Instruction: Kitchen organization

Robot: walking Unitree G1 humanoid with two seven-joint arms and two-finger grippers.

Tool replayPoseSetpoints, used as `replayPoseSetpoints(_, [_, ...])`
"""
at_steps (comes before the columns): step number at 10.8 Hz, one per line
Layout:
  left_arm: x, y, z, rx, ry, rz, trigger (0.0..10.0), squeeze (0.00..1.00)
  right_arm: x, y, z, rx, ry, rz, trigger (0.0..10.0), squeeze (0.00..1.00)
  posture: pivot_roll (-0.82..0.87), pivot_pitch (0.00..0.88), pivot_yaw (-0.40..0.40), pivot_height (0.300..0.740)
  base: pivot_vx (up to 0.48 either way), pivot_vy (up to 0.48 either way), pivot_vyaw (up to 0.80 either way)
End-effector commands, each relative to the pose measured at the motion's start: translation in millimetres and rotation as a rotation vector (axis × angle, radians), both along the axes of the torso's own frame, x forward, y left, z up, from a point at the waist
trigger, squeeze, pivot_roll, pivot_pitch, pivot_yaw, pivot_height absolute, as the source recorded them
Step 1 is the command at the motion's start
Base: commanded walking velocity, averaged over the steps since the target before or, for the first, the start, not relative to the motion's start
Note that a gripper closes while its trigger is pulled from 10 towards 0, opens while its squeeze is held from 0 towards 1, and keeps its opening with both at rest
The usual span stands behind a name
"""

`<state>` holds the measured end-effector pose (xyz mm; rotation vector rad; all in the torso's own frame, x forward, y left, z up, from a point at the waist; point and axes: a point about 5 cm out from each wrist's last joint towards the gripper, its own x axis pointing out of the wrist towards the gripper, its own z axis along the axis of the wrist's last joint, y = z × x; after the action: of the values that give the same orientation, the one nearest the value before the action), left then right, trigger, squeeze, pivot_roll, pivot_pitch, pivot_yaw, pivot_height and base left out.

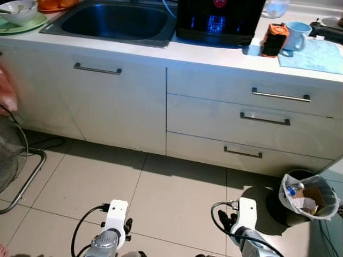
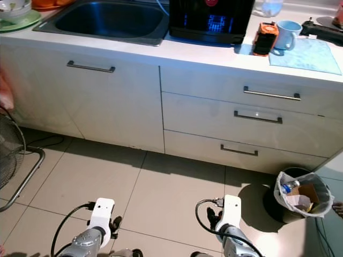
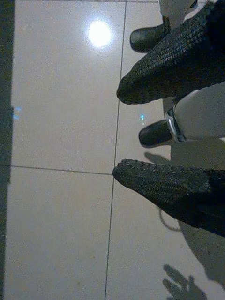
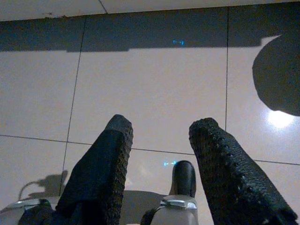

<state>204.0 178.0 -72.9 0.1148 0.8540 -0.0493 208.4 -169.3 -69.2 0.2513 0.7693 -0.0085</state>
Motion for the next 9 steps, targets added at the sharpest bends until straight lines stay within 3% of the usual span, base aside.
replayPoseSetpoints(1, [-4.9, 2.5, -2.4, 0.007, 0.011, 0.021, 10.0, 0.00, 0.0, -1.7, 0.2, -0.005, -0.004, -0.005, 10.0, 0.00, 0.01, 0.088, -0.002, 0.740, 0.000, 0.000, 0.00])
replayPoseSetpoints(4, [-5.8, 1.3, -2.8, -0.040, 0.005, 0.066, 10.0, 0.00, -1.8, -7.9, -0.2, -0.030, 0.002, -0.016, 10.0, 0.00, 0.00, 0.094, -0.006, 0.740, 0.000, 0.000, 0.00])
replayPoseSetpoints(9, [-4.6, 7.3, -1.3, 0.015, -0.014, 0.099, 10.0, 0.00, -3.9, -7.2, -1.5, -0.031, 0.008, -0.020, 10.0, 0.00, 0.00, 0.096, 0.000, 0.740, 0.000, 0.000, 0.00])
